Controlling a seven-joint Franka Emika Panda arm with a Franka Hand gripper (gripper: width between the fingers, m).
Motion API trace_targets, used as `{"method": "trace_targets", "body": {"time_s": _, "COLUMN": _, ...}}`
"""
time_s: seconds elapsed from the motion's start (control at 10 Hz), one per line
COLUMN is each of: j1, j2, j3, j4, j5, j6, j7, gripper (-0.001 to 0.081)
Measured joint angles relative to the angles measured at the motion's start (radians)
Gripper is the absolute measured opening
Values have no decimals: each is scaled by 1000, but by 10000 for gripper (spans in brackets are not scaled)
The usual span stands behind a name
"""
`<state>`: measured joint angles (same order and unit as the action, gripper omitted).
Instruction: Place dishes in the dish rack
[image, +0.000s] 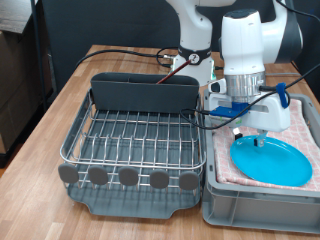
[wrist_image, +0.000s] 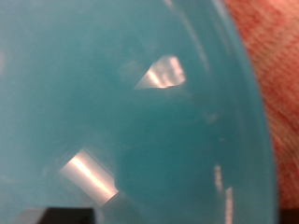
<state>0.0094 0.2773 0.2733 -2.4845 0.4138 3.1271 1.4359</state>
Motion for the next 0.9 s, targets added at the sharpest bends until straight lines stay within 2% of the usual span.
{"method": "trace_targets", "body": {"time_s": 0.1, "j1": 4, "j2": 0, "j3": -4, "j4": 0, "j5": 0, "j6": -1, "j7": 2, "gripper": 378}}
{"method": "trace_targets", "body": {"time_s": 0.2, "j1": 4, "j2": 0, "j3": -4, "j4": 0, "j5": 0, "j6": -3, "j7": 2, "gripper": 220}}
{"method": "trace_targets", "body": {"time_s": 0.3, "j1": 4, "j2": 1, "j3": -5, "j4": -2, "j5": 0, "j6": -5, "j7": 2, "gripper": 220}}
{"method": "trace_targets", "body": {"time_s": 0.4, "j1": 4, "j2": 1, "j3": -5, "j4": -3, "j5": 0, "j6": -5, "j7": 2, "gripper": 50}}
{"method": "trace_targets", "body": {"time_s": 0.6, "j1": 26, "j2": 1, "j3": -28, "j4": -3, "j5": -3, "j6": -5, "j7": 10, "gripper": 40}}
{"method": "trace_targets", "body": {"time_s": 0.7, "j1": 61, "j2": 0, "j3": -64, "j4": -2, "j5": -17, "j6": -10, "j7": 28, "gripper": 40}}
{"method": "trace_targets", "body": {"time_s": 0.9, "j1": 156, "j2": -12, "j3": -167, "j4": 1, "j5": -84, "j6": -44, "j7": 101, "gripper": 40}}
